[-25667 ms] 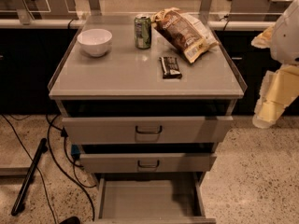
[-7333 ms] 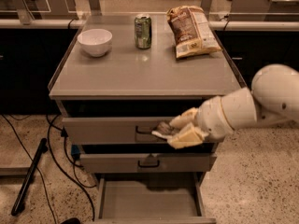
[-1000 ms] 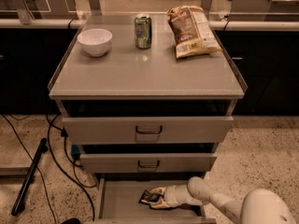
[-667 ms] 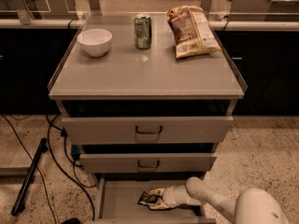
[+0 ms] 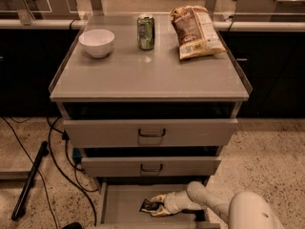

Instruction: Place rxbar chocolate into bottom drawer

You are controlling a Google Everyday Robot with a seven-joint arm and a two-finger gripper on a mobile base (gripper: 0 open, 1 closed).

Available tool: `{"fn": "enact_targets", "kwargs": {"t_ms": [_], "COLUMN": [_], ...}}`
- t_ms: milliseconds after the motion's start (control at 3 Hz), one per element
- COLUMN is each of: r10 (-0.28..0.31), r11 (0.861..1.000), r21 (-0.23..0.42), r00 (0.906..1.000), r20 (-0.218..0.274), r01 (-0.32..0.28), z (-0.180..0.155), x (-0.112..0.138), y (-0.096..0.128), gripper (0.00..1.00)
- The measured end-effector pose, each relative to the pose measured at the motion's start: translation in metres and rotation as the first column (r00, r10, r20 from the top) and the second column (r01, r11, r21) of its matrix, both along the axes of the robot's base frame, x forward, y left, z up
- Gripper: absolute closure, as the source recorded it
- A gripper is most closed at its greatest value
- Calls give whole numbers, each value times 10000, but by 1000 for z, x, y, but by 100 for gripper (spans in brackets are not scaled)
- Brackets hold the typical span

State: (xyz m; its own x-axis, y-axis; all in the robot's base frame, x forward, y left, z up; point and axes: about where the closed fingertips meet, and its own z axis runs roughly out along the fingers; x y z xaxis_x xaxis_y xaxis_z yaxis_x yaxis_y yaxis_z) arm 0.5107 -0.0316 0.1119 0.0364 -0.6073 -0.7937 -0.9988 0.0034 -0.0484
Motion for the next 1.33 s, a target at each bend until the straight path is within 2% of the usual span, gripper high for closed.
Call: {"fn": "enact_targets", "kwargs": {"t_ms": [667, 1000, 1333], "r10": [-1, 0, 1], "r11": [10000, 10000, 10000], "r21": [0, 0, 1], "r00": [10000, 10000, 10000], "r20": [2, 1, 0], "r01": [1, 0, -1], "z": [0, 0, 0], "x": [0, 0, 0], "y": [0, 0, 0], "gripper": [50, 20, 0]}}
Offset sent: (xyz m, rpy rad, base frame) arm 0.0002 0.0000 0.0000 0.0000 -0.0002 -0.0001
